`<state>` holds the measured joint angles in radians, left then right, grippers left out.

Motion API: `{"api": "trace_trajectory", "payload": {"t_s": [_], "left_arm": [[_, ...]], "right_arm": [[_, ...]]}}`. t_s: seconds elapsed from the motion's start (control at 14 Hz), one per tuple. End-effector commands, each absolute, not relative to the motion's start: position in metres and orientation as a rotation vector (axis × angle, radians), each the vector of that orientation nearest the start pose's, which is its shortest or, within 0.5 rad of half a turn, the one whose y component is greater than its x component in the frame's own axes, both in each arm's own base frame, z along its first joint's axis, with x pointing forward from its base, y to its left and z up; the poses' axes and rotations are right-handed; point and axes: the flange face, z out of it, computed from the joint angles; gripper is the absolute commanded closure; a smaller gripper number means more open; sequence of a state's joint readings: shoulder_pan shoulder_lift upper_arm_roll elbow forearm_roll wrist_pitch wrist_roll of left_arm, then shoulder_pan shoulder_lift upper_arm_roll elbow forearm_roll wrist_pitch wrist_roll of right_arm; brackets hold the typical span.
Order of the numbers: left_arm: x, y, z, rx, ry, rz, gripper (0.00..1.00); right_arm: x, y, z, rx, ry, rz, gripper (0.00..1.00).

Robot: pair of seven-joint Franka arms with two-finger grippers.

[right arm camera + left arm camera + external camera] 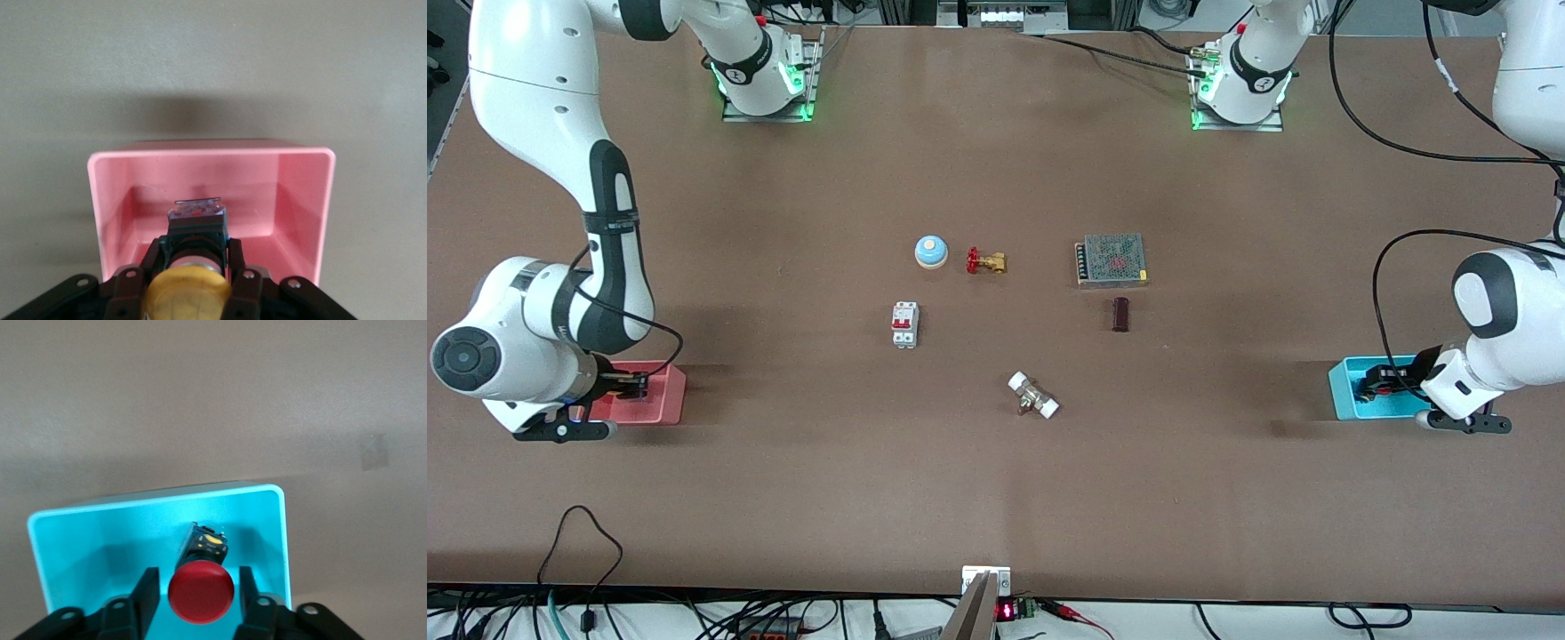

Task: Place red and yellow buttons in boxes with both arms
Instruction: 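Open the left gripper over the cyan box and lift away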

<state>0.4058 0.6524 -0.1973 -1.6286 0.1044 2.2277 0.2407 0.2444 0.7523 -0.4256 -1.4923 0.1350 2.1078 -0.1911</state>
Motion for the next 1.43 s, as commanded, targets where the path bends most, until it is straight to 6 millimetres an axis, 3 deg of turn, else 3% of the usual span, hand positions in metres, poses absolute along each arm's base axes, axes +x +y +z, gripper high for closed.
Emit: {"api": "trace_trajectory", "payload": {"t_s": [0.0,0.21,0.36,0.5,0.64,0.86,1.0,1.07,1.14,1.21,1.36], "left_arm": [[0.682,0.151,0.267,-3.133,0.173,-0.005,0.17],[0.684,0.143,0.301,-3.118,0.166,-0.061,0.09],[0.682,0.117,0.332,-3.112,0.103,-0.029,0.04],[0.675,0.087,0.368,-3.101,0.05,-0.008,0.03],[0.66,0.045,0.403,-3.111,0.037,-0.038,0.03],[0.633,0.001,0.444,-3.108,0.018,-0.065,0.01],[0.61,-0.01,0.471,-3.139,0.007,-0.074,0.01],[0.6,-0.011,0.483,-3.142,0.005,-0.063,0.01],[0.589,-0.011,0.499,-3.13,0.019,-0.042,0.01],[0.58,-0.013,0.511,-3.119,0.03,-0.019,0.0],[0.566,-0.014,0.54,-3.099,0.044,-0.053,0.0]], "right_arm": [[0.705,-0.074,0.245,-3.266,-0.028,0.138,0.85],[0.703,-0.087,0.238,-3.234,0.002,0.152,0.85],[0.701,-0.101,0.237,-3.205,0.056,0.137,0.85],[0.701,-0.103,0.235,-3.18,0.061,0.129,0.85],[0.702,-0.104,0.231,-3.181,0.063,0.122,0.85],[0.702,-0.102,0.224,-3.173,0.074,0.119,0.84],[0.701,-0.102,0.22,-3.171,0.073,0.128,0.8],[0.701,-0.102,0.221,-3.172,0.07,0.126,0.67],[0.702,-0.102,0.223,-3.17,0.086,0.12,0.18],[0.702,-0.102,0.227,-3.164,0.088,0.112,0.0],[0.703,-0.099,0.241,-3.156,0.086,0.094,0.0]]}}
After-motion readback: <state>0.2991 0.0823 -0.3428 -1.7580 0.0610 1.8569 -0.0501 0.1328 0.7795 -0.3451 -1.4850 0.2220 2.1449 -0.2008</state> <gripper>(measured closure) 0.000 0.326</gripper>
